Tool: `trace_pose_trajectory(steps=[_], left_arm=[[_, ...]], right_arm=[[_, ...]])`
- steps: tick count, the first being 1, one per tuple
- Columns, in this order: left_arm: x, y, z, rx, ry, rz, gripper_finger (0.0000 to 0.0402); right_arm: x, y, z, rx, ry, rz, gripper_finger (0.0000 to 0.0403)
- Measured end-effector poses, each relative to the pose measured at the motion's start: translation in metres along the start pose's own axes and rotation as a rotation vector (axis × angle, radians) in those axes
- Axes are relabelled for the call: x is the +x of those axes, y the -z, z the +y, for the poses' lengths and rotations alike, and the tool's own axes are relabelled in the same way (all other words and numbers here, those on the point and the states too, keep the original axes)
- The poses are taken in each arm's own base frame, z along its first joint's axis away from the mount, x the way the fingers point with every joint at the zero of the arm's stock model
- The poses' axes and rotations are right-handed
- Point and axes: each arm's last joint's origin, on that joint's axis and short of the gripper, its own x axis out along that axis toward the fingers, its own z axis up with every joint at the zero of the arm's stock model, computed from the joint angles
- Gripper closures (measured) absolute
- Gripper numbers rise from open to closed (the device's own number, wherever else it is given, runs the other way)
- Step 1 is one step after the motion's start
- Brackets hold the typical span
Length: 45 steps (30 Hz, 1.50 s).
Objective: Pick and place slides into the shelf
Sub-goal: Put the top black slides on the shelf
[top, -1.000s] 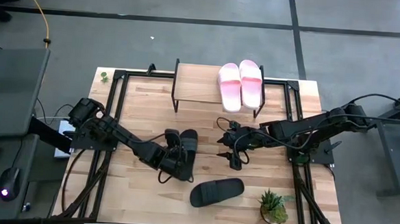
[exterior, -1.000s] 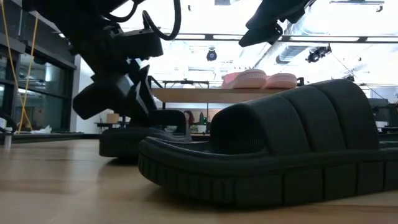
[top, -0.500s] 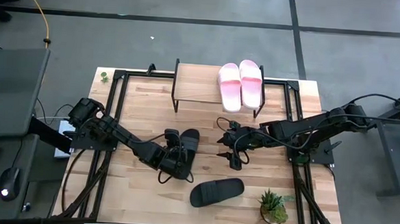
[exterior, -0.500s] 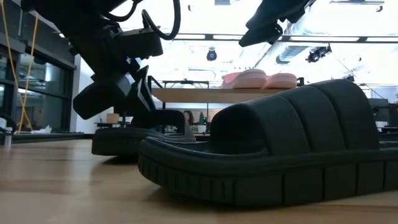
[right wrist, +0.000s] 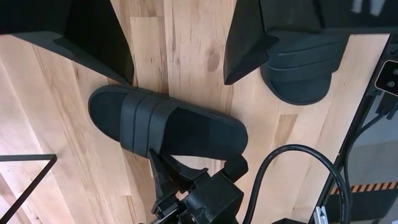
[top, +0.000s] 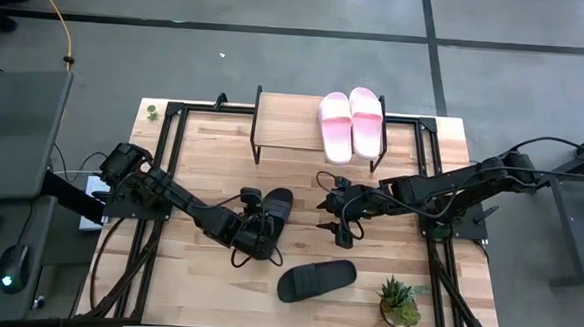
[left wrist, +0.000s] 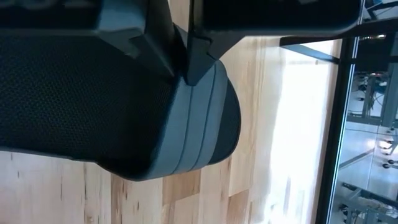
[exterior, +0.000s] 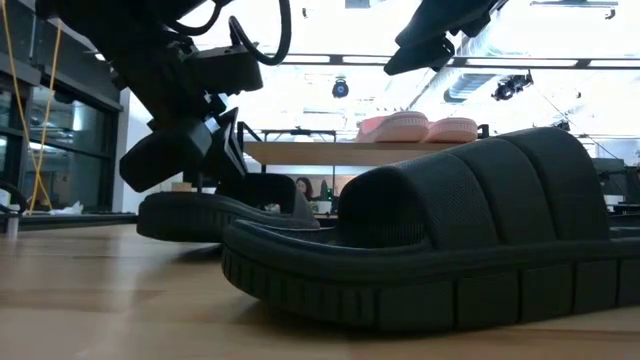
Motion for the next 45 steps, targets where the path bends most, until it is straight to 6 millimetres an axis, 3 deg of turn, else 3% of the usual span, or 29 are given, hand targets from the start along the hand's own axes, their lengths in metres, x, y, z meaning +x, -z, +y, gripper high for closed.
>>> trace_pose_trajectory(steps=[34, 41, 45], left_arm=[[-0.031, -0.02, 0.031, 0.045, -0.164, 0.144, 0.0398], [-0.035, -0.016, 0.037, 0.096, -0.226, 0.162, 0.0396], [-0.044, -0.026, 0.044, 0.075, -0.224, 0.15, 0.0399]], right_arm=[[0.0, 0.0, 0.0, -0.065, 0.005, 0.003, 0.0163], [0.001, 0.0, -0.011, -0.09, 0.035, 0.017, 0.0163], [0.001, 0.0, -0.023, -0.084, 0.07, 0.034, 0.0163]])
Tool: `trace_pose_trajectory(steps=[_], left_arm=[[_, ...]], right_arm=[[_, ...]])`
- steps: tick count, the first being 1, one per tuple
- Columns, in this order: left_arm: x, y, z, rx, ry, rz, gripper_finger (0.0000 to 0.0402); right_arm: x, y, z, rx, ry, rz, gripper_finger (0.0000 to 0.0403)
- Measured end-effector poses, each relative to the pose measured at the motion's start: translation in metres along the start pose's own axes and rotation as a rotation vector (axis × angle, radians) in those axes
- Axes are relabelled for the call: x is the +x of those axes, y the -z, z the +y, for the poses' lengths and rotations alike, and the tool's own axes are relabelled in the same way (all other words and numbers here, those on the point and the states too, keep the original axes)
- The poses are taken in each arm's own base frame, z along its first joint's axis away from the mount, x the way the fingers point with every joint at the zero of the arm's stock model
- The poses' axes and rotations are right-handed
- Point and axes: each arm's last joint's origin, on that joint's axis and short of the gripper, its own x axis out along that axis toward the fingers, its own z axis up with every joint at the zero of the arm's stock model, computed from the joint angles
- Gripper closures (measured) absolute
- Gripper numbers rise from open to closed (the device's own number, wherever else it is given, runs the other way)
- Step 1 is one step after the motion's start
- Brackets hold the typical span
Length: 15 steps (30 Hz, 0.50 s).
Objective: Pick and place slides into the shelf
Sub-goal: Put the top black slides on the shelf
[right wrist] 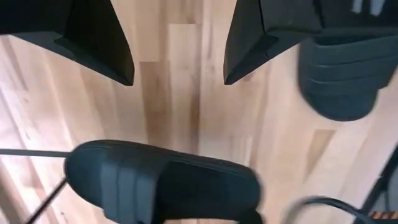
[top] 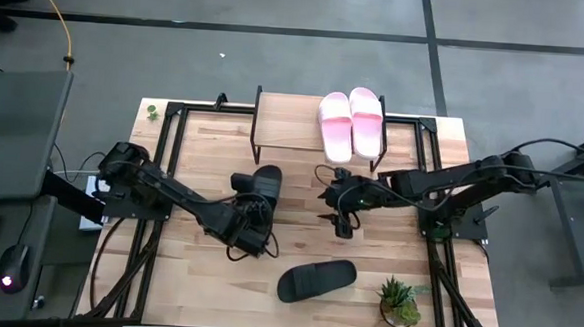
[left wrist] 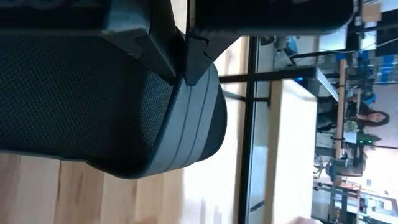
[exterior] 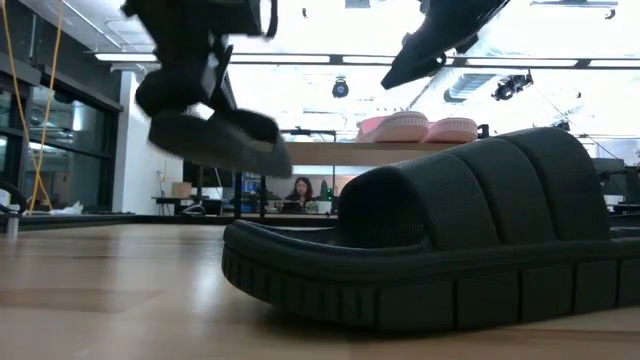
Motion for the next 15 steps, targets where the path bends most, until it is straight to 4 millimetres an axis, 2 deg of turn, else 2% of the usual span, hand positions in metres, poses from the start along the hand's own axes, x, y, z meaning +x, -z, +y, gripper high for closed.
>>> trace_pose_trajectory(steps=[7, 15], left_arm=[[-0.016, -0.016, 0.019, -0.057, 0.003, -0.028, 0.0395], [-0.018, -0.009, 0.025, 0.007, -0.076, 0.009, 0.0393]], right_arm=[[0.002, 0.001, -0.023, 0.047, 0.061, 0.017, 0.0163], [0.002, 0.005, -0.035, 0.031, 0.088, 0.062, 0.0163]])
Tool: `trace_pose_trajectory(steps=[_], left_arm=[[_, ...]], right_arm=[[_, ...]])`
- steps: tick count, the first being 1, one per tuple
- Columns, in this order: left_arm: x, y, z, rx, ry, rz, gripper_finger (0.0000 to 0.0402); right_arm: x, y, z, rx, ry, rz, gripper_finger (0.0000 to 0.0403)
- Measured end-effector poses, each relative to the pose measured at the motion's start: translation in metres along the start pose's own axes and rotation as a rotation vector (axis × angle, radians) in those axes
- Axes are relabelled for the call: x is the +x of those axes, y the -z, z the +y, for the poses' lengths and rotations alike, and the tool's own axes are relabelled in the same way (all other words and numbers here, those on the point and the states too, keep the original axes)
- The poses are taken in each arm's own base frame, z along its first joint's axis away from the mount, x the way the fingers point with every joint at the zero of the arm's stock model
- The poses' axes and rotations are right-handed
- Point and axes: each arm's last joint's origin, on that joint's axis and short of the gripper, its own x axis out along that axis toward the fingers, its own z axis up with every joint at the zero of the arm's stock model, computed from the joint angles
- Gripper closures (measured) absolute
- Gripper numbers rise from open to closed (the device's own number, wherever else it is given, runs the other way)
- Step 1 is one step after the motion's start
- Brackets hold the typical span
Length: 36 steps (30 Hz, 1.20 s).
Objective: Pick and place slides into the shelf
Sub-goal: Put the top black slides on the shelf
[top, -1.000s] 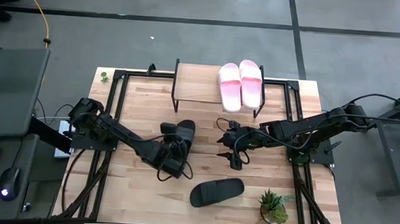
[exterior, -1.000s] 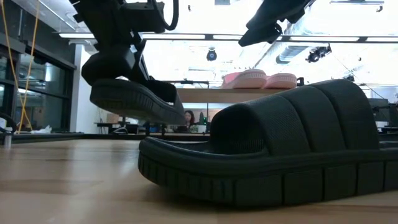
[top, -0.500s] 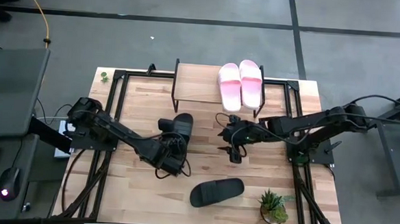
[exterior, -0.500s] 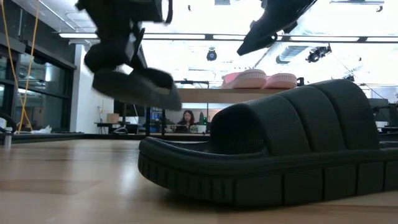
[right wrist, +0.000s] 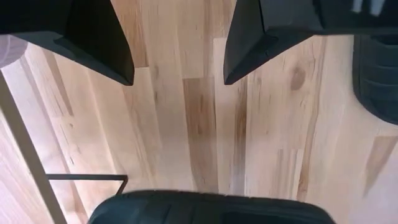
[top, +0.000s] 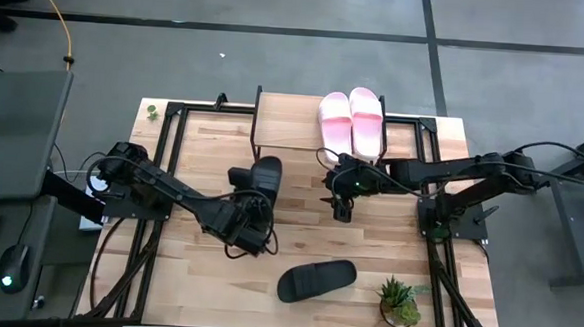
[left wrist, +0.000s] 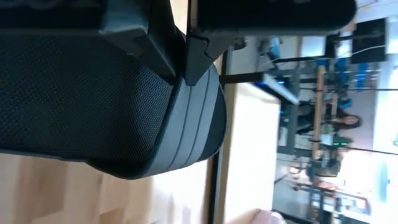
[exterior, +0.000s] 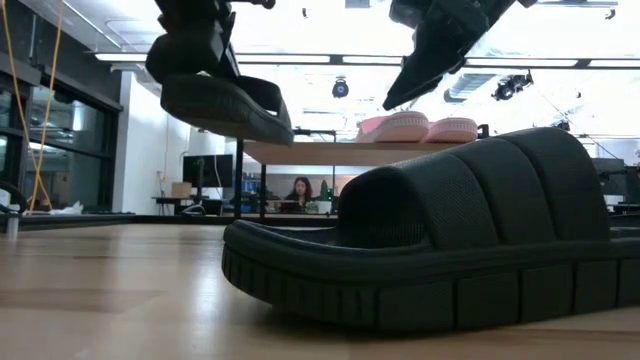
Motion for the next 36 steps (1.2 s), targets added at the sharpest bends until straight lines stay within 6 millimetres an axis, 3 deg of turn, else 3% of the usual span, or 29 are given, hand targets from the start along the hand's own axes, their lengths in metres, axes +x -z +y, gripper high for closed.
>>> trace_pose_trajectory(steps=[7, 13, 19, 28, 36], left_arm=[[-0.007, -0.005, 0.012, -0.004, -0.039, -0.008, 0.0398], [-0.02, -0.017, 0.036, 0.018, -0.097, -0.046, 0.0395], [-0.022, -0.024, 0.07, -0.008, -0.126, -0.012, 0.0397], [0.0, -0.018, 0.128, -0.086, -0.159, 0.043, 0.0398], [0.012, -0.023, 0.186, -0.208, 0.083, -0.164, 0.0399]], right_arm=[[0.0, 0.0, 0.0, -0.006, 0.0, -0.001, 0.0163], [0.0, 0.0, 0.0, -0.006, 0.0, -0.001, 0.0163], [0.0, 0.0, 0.0, -0.006, -0.01, -0.001, 0.0163], [0.0, -0.001, 0.0, 0.003, -0.014, -0.014, 0.0163], [0.0, -0.003, 0.001, 0.0, -0.035, -0.033, 0.0163]])
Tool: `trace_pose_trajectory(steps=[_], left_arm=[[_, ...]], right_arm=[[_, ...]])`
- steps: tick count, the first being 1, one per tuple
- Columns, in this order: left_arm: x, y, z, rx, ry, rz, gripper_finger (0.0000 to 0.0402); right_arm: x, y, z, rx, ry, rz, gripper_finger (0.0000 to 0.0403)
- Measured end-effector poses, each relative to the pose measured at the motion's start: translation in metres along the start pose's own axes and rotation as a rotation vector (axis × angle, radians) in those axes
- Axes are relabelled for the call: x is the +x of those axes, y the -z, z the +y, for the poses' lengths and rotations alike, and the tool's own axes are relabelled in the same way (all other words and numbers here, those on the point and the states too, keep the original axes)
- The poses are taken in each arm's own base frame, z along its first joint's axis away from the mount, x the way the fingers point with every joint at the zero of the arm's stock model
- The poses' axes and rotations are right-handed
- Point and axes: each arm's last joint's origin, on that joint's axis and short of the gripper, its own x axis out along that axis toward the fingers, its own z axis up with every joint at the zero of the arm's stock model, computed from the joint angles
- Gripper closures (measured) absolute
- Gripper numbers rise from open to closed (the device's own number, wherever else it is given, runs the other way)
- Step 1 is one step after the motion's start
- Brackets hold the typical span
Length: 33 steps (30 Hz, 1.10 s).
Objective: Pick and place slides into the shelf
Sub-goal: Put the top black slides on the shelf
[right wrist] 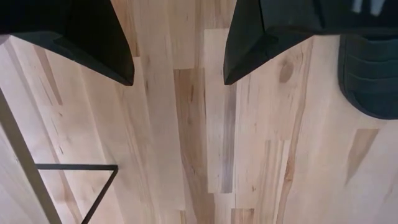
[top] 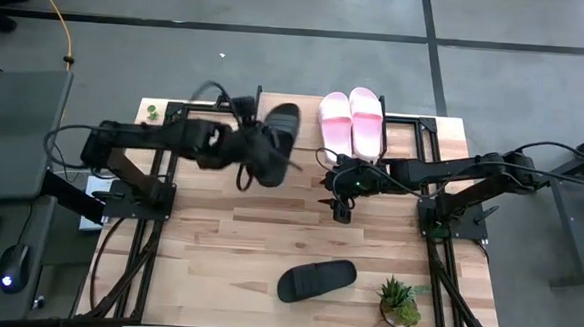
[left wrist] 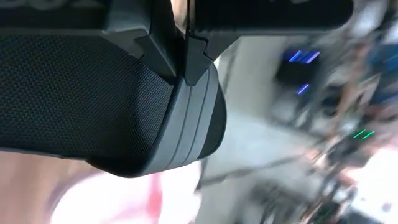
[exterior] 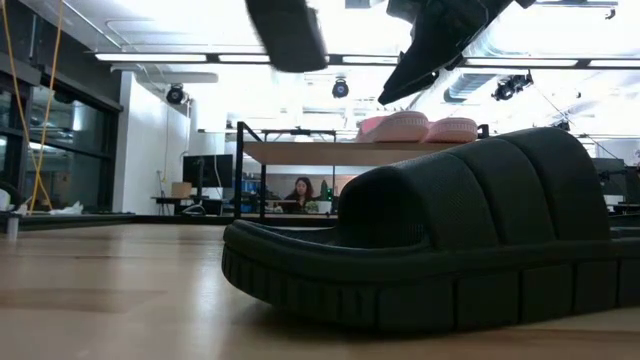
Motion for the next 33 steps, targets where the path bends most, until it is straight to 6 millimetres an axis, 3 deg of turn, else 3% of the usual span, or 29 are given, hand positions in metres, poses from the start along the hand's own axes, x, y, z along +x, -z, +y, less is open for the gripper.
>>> trace_pose_trajectory(steps=[4, 9, 20, 33], left_arm=[[0.009, -0.006, 0.021, -0.05, 0.066, -0.109, 0.04], [0.03, 0.002, 0.035, -0.085, 0.036, -0.07, 0.04], [0.095, 0.039, 0.026, -0.122, 0.068, 0.032, 0.04], [0.117, 0.048, 0.02, -0.11, -0.038, 0.002, 0.0401]], right_arm=[[0.0, 0.0, 0.0, 0.004, 0.0, 0.0, 0.0163], [0.0, 0.0, 0.001, 0.004, -0.019, 0.0, 0.0163], [0.0, 0.0, 0.001, 0.007, -0.019, 0.0, 0.0163], [0.0, 0.0, 0.001, 0.027, -0.019, 0.0, 0.0163]])
